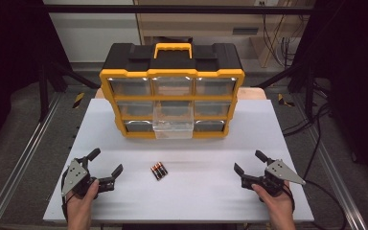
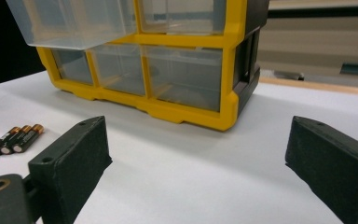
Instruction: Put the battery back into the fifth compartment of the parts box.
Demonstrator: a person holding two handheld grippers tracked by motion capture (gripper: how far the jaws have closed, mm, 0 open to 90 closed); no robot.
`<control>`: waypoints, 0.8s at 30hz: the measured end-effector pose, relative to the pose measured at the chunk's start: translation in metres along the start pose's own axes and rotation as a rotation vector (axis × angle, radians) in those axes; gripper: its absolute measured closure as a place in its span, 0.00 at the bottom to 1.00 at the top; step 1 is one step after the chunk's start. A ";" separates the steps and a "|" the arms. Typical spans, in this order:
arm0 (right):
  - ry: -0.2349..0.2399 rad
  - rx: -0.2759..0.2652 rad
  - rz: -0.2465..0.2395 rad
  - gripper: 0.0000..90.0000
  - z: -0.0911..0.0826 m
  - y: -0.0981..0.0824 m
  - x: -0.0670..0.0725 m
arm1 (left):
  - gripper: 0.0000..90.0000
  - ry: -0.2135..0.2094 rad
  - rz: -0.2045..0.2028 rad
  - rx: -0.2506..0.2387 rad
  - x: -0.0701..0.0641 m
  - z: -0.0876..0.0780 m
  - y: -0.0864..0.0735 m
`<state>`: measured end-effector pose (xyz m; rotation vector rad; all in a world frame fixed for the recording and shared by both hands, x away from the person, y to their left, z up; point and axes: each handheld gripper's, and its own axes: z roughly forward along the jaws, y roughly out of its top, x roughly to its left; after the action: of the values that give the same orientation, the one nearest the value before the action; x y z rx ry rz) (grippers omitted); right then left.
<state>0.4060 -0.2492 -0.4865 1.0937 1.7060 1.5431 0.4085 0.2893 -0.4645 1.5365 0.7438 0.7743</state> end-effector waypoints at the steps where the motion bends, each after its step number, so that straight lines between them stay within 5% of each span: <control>1: 0.000 0.000 0.000 0.07 0.000 0.000 0.000 | 0.00 0.000 0.000 0.000 0.000 0.000 0.000; 11: 0.048 0.134 -0.026 0.12 0.009 0.001 0.020 | 0.00 0.003 -0.001 0.000 0.000 0.000 0.001; 24: 0.125 0.343 -0.106 0.30 0.041 0.016 0.080 | 0.00 0.005 0.008 0.021 -0.001 0.002 -0.001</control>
<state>0.4045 -0.1595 -0.4695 1.0672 2.1364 1.3074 0.4095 0.2877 -0.4654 1.5578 0.7522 0.7787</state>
